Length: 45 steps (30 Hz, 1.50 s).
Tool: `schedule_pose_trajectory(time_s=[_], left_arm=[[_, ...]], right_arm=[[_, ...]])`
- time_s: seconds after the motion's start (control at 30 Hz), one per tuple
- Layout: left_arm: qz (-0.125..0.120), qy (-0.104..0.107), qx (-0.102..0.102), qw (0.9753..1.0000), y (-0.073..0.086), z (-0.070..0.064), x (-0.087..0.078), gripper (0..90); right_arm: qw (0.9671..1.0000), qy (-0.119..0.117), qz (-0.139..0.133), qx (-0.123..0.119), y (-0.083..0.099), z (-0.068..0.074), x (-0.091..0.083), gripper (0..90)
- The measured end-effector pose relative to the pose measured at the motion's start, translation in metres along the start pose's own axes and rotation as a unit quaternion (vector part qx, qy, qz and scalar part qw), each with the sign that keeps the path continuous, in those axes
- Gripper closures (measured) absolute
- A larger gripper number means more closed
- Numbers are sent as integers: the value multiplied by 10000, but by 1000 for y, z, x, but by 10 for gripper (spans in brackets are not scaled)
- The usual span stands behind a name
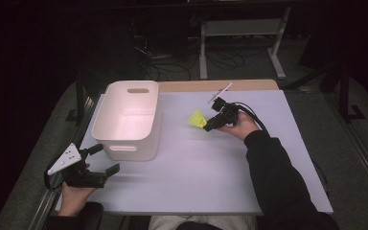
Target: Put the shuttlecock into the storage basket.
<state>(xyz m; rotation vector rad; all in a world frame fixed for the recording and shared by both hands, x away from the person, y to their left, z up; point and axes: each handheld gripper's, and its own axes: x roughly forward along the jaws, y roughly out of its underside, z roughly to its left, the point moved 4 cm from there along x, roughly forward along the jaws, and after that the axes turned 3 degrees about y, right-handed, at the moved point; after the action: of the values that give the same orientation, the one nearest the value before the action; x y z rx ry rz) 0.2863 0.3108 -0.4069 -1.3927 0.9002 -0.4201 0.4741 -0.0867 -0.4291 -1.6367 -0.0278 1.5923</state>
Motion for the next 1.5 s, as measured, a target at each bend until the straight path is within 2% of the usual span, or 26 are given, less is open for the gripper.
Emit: schedule_pose_trajectory(time_s=[0.53,1.5], left_arm=[[-3,-13,-6,10000,0,0,0,0],[4,-19,-21,10000,0,0,0,0]], right_arm=[[9997,64,-180,-142,-9,13,-21,631],[9978,79,-446,-486,-42,30,-51,631]])
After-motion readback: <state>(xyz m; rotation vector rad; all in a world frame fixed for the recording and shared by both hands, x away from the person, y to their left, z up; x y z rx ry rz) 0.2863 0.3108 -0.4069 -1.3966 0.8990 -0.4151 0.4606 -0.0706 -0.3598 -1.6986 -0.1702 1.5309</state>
